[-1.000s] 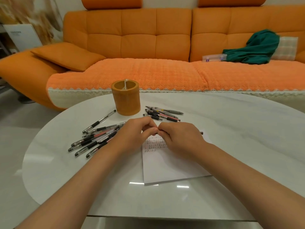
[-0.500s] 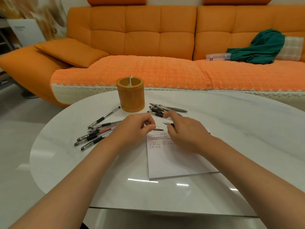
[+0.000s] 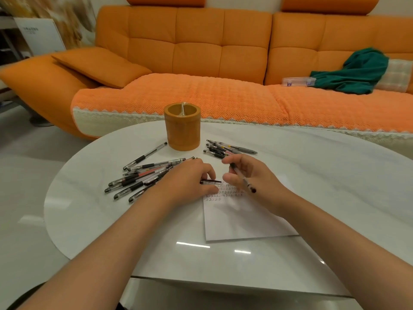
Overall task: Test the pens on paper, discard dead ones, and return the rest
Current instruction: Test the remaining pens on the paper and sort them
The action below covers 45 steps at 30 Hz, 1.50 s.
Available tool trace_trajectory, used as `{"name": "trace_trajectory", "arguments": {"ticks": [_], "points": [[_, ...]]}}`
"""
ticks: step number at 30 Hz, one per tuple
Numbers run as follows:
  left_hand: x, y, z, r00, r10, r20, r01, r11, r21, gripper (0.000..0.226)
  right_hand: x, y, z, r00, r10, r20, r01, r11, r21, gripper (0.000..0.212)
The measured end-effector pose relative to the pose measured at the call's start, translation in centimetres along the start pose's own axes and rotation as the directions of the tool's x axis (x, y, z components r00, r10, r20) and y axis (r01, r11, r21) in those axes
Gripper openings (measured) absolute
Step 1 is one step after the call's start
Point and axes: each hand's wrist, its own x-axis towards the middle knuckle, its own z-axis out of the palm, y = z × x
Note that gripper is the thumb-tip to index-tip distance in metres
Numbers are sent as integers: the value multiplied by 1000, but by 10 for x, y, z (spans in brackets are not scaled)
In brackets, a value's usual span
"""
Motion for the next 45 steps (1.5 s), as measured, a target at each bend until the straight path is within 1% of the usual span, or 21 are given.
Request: {"name": "trace_trajectory", "arguments": {"ticks": [1,2,3,5,7,12,18,22,28,35,39,45], "points": [[0,-1,1,1000,-5,-2,5,1000,-8,33,-2,-1,2,1000,0,-4,0,1000,31,12],[1,-2,1,1000,-13,-3,13,1000,-18,34,-3,0,4,1000,23,-14,-22,998,63,13],[1,-3,1,1000,-20,-4,19,999,-29,34,-5,0,4,998,56,-15,-55,994,96,19],[2,-4,2,1000,-26,-4,26,998,-49,34,-7,1,5,994,104,13,-105,986,128,24],[3,-5,2,1000,-29,-1,29,997,-67,33,-10,1,4,991,129,30,-131,987,91,22],[6,-6,3,999,-47,22,49,995,-88,32,-9,-1,6,989,148,29,-146,987,-65,7],[9,-7,3,997,-63,37,67,992,-104,33,-7,1,11,996,85,29,-80,989,-123,21],[7,-6,4,998,-57,29,60,993,-102,37,-5,4,13,998,64,18,-60,982,-182,21],[8,-5,4,998,-52,34,55,994,-92,41,-3,5,15,997,71,15,-68,985,-158,24],[9,-4,3,997,-66,44,69,994,-84,41,-3,4,15,997,81,18,-76,979,-189,25],[9,-3,3,995,-79,57,84,993,-81,42,-5,3,16,998,67,22,-61,974,-218,24],[10,-3,2,993,-91,75,96,992,-77,43,-6,5,15,999,38,0,-37,977,-212,25]]}}
